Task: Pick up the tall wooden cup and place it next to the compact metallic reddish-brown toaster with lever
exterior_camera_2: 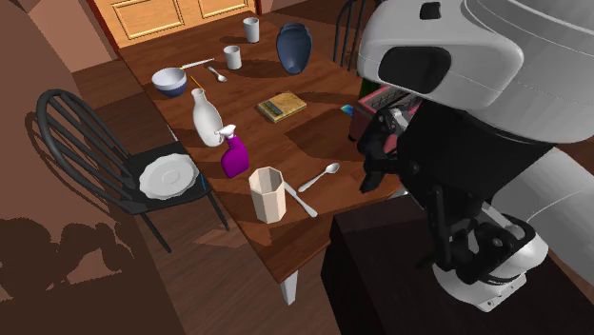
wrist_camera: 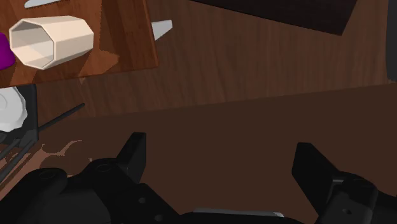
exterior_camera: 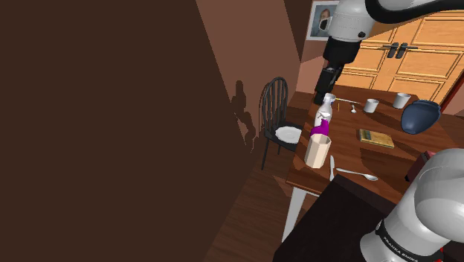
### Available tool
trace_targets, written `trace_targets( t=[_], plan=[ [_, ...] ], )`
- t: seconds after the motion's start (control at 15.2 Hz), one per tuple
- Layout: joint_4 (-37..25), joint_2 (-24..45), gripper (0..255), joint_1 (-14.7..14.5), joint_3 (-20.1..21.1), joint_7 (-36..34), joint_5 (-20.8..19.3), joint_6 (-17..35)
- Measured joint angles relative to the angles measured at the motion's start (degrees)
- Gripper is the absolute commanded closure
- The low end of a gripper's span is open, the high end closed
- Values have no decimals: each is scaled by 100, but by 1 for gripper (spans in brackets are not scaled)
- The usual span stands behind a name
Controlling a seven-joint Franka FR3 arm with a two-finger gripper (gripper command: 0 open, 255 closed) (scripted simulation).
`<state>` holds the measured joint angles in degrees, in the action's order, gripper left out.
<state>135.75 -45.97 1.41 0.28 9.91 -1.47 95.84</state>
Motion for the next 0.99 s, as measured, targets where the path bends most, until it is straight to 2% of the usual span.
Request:
trace_targets(
  t=[0.13, 0.4, 0.99],
  plan=[
    [63, 8, 0, 19, -61, 64, -34, 64],
    [491, 82, 0, 108, -354, 377, -195, 519],
    [1201, 866, 0, 412, -1290, 1325, -668, 1920]
  ],
)
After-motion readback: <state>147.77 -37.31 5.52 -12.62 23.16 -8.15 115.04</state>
